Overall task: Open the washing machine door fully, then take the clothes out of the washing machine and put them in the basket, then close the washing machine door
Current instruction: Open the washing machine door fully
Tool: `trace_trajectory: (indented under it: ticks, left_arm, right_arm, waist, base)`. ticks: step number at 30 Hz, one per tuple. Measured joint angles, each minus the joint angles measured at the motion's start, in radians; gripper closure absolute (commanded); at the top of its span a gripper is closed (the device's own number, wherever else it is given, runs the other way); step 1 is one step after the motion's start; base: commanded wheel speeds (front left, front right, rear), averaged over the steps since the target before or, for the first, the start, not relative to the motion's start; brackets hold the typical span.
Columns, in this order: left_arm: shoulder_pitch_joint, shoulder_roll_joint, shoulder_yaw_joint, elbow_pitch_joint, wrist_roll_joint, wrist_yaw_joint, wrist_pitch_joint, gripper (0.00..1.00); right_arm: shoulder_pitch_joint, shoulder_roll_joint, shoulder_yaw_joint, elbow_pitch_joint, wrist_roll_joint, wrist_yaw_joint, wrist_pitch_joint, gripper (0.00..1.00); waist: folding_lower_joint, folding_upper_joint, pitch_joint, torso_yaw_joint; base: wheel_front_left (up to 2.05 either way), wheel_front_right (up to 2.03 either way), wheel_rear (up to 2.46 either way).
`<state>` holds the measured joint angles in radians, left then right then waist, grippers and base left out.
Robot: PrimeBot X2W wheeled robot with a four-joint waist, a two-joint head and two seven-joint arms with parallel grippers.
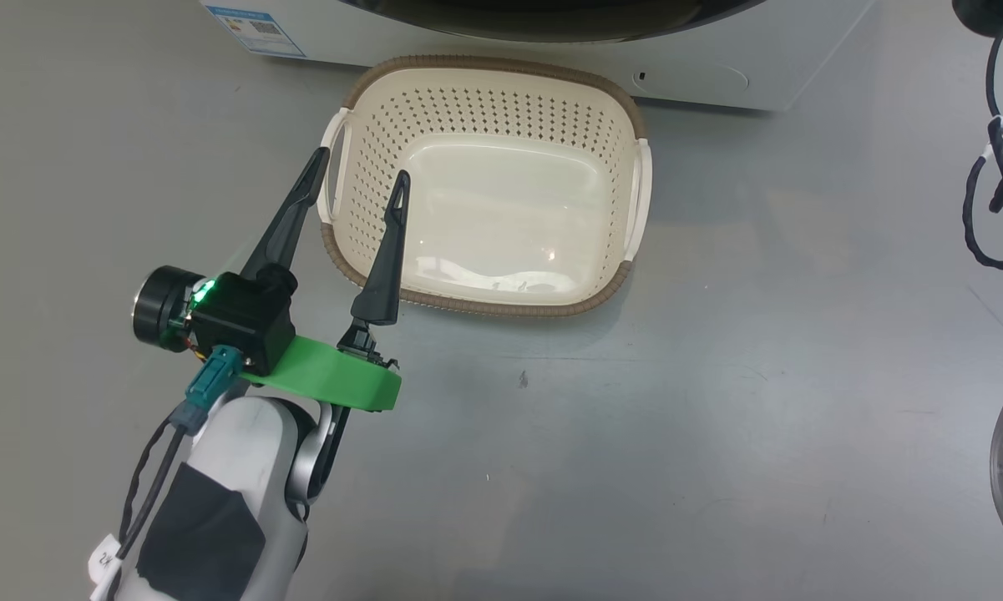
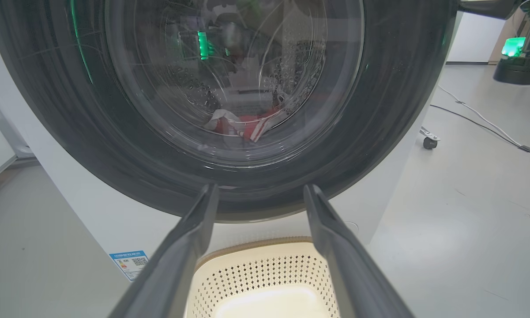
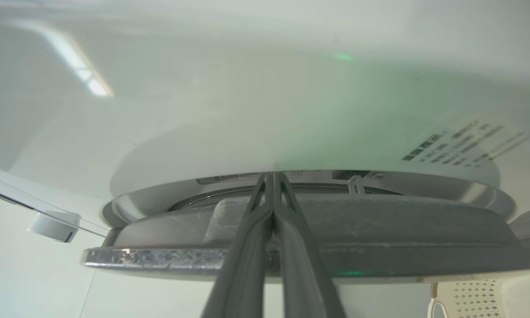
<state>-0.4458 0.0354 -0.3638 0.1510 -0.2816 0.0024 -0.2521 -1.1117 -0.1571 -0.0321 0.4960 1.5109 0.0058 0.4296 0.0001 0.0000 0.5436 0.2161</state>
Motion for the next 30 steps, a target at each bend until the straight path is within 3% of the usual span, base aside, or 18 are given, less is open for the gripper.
trace_trajectory:
  ticks: [19,30]
  left_arm:
    - [-0.011,-0.003,-0.012,0.015,-0.007,0.0,0.0,0.0]
    - [-0.011,-0.003,-0.028,0.041,-0.012,0.0,0.0,0.0]
  right_arm:
    - [-0.049,-0.015,0.018,0.105,0.021,0.014,0.095,1.0]
    - [-0.022,-0.025,0.015,0.163,0.084,0.059,0.192,1.0]
  waist:
    - [0.0,0.0,-0.005,0.009]
    - [0.0,0.0,-0.046,0.006]
  base:
    - [0.0,0.0,0.0]
    - [0.0,0.0,0.0]
